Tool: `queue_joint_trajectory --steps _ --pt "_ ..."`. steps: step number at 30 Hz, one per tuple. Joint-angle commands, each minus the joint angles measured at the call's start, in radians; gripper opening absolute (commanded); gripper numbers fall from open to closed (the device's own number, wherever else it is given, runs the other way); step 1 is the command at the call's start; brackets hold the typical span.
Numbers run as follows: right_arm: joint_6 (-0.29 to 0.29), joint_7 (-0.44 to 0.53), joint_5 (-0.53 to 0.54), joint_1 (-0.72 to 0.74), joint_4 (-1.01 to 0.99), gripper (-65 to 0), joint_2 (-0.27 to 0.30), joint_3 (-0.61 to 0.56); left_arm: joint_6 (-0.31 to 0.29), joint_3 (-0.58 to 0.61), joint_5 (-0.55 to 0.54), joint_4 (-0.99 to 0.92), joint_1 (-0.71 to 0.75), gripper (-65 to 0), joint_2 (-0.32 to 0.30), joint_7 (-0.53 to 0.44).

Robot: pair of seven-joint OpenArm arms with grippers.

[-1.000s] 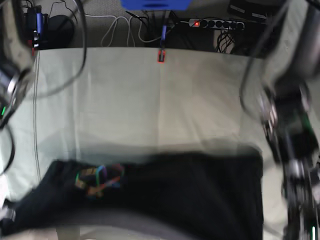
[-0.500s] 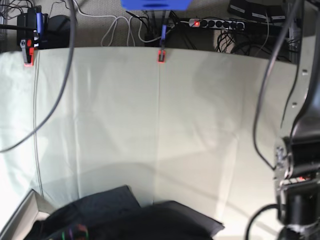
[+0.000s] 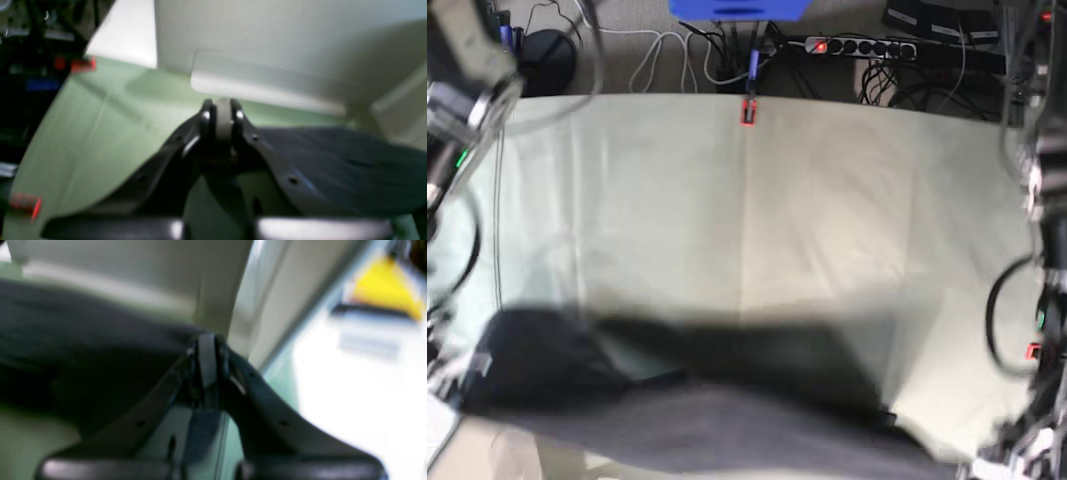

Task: Layout the t-shirt on the table in an organized manner, then fold the t-shirt properly
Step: 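Swing the t-shirt down flat onto the table with both grippers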

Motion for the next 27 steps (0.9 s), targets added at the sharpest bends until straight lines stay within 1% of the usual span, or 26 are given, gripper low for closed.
queue_joint_trajectory --steps 1,2,4,6,8,9,12,15,18,20,22,27 --pt "-0.002 0.05 0.031 0.007 0.033 -65.0 0.018 0.004 -0.01 0.0 -0.027 0.04 0.022 -64.5 -0.016 -0.006" --pt "-0.002 0.05 0.034 -0.022 0.033 -65.0 0.015 0.004 -0.01 -0.009 -0.049 0.07 0.068 -64.6 -0.028 -0.006" --pt "-0.002 0.05 0.034 -0.068 0.035 -65.0 0.012 0.007 -0.01 -0.069 -0.087 0.119 0.168 -64.6 -0.039 0.005" --pt "-0.002 0.05 0.034 -0.119 0.05 -65.0 0.015 0.03 -0.01 -0.168 -0.115 0.187 0.257 -64.6 -0.034 0.048" --pt "-0.002 0.05 0.034 -0.158 0.067 -65.0 0.015 0.052 -0.01 -0.282 -0.127 0.245 0.34 -64.6 -0.03 0.112" --pt "-0.002 0.05 0.031 -0.177 0.071 -65.0 0.015 0.059 -0.01 -0.339 -0.127 0.274 0.376 -64.6 -0.02 0.144" --pt "-0.002 0.05 0.028 -0.228 0.088 -65.0 0.01 0.088 -0.01 -0.471 -0.118 0.34 0.478 -64.6 0.039 0.216" --pt "-0.002 0.05 0.029 -0.31 0.133 -65.0 0.008 0.105 -0.01 -0.566 -0.118 0.382 0.574 -64.6 0.078 0.262" --pt "-0.002 0.05 0.034 -0.39 0.194 -65.0 0.007 0.107 -0.014 -0.615 -0.118 0.393 0.645 -64.6 0.112 0.267" --pt "-0.002 0.05 0.034 -0.424 0.236 -65.0 -0.001 0.107 -0.016 -0.624 -0.118 0.389 0.671 -64.6 0.122 0.265" --pt "-0.002 0.05 0.026 -0.471 0.288 -65.0 -0.018 0.108 -0.016 -0.63 -0.118 0.386 0.703 -64.6 0.122 0.264" --pt "-0.002 0.05 0.026 -0.599 0.397 -65.0 -0.019 0.108 -0.018 -0.63 -0.118 0.385 0.735 -64.7 0.118 0.245"
